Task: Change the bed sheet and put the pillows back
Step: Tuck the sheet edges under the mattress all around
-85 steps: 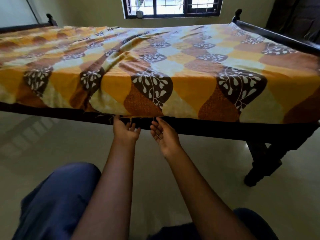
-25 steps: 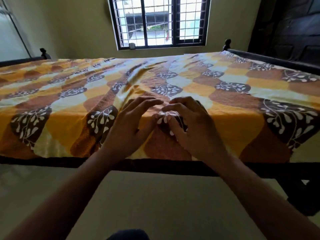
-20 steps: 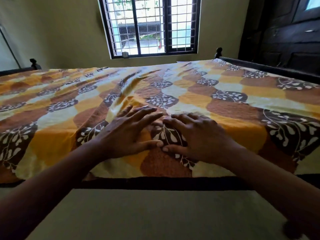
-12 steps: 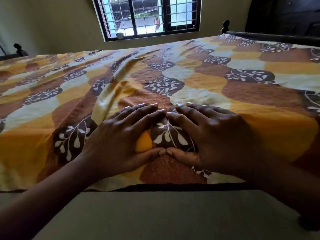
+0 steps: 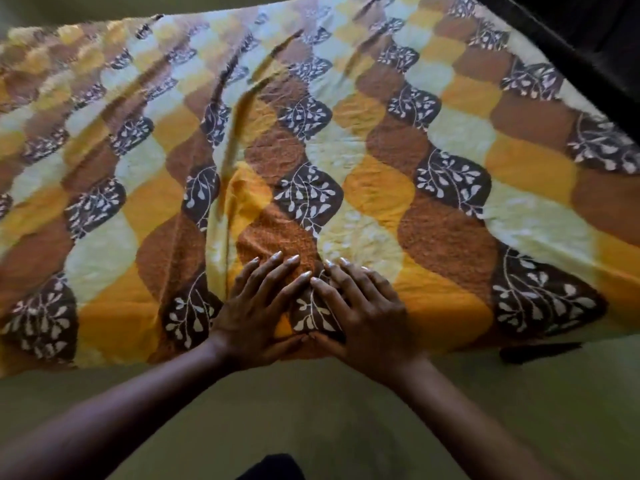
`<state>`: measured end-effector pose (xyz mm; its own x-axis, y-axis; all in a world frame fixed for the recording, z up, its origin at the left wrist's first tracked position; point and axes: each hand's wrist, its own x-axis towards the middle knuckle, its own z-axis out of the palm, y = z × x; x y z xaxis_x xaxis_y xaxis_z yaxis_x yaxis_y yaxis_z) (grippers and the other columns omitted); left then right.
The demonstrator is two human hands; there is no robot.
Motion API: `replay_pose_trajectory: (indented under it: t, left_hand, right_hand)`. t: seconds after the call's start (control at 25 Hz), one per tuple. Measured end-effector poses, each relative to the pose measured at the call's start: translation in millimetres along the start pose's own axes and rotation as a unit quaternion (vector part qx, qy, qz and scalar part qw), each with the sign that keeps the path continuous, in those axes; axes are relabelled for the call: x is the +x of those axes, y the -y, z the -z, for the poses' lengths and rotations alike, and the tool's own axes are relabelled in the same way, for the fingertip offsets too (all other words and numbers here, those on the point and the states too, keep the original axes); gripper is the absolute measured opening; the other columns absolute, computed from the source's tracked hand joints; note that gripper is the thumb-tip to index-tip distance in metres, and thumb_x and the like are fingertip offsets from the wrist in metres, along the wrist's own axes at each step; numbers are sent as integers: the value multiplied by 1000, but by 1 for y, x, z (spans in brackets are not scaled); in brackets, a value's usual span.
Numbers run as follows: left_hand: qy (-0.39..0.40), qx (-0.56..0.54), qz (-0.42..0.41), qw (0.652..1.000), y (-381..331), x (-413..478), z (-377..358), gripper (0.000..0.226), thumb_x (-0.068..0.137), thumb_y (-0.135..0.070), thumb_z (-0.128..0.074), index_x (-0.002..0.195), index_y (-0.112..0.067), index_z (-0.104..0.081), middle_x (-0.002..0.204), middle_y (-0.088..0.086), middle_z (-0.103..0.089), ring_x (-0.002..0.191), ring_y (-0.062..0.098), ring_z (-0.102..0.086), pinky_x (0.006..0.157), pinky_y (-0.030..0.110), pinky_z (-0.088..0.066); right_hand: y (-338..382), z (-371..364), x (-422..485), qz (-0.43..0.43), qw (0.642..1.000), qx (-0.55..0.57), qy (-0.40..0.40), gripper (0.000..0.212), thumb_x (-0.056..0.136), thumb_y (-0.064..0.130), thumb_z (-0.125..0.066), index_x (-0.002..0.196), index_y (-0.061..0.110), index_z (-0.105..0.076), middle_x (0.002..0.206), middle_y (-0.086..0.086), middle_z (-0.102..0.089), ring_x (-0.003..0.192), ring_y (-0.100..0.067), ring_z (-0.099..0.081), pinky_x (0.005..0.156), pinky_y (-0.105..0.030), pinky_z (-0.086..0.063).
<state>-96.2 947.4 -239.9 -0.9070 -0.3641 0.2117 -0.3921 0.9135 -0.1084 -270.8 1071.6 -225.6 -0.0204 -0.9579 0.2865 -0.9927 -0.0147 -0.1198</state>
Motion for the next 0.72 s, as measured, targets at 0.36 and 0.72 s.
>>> replay_pose_trajectory:
  t: [0.36, 0.72]
  left_hand:
    - [353, -215, 155, 897, -31, 23, 101, 79, 90, -51, -45, 149, -28, 3, 155, -1, 16, 145, 24, 9, 117, 51, 0]
    - [214, -620, 315, 686, -98, -5, 247, 27, 95, -16, -51, 120, -16, -59, 121, -1, -57, 107, 9, -53, 87, 22, -44]
  right_hand:
    - [37, 108, 13, -208, 929, 115, 283, 54, 91, 28, -51, 141, 25, -32, 152, -1, -25, 140, -21, -20, 113, -39, -21]
    - [-2, 290, -61, -310, 896, 109, 299, 32, 93, 25, -53, 124, 20, -56, 129, -1, -51, 124, -18, -43, 98, -26, -34]
